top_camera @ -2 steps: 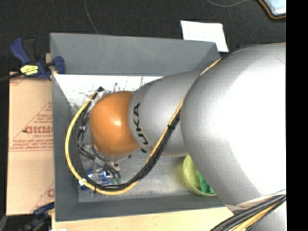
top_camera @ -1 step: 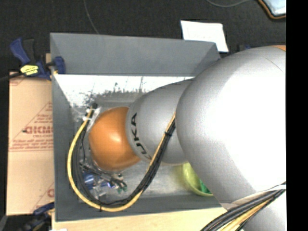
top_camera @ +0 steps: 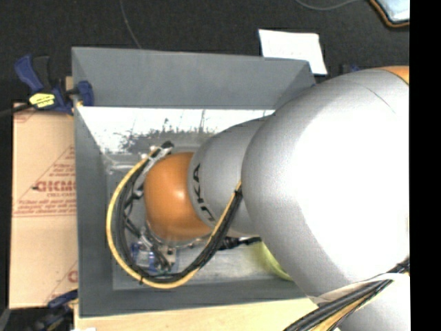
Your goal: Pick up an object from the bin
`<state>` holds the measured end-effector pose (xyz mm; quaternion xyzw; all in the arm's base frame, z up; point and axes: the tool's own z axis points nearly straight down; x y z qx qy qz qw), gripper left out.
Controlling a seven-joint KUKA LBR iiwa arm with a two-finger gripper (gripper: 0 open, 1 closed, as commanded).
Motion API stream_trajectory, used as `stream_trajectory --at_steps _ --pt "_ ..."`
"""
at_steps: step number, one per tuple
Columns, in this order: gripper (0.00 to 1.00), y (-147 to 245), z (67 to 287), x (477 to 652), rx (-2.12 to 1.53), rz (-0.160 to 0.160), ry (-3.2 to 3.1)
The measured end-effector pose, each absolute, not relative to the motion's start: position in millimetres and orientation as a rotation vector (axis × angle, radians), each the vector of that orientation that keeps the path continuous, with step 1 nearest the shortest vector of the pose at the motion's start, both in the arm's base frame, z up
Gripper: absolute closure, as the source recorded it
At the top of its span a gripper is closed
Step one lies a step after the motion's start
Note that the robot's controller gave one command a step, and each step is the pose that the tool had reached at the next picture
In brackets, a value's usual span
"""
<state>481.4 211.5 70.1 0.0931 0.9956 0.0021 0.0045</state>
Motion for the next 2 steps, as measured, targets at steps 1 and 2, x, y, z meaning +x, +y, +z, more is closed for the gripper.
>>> stream_trajectory --at_steps 1,2 --pt "1.0 211.9 70.1 481.2 0.292 0.007 3.119" --pt "1.0 210.5 101.1 479.9 0.294 0.004 3.123"
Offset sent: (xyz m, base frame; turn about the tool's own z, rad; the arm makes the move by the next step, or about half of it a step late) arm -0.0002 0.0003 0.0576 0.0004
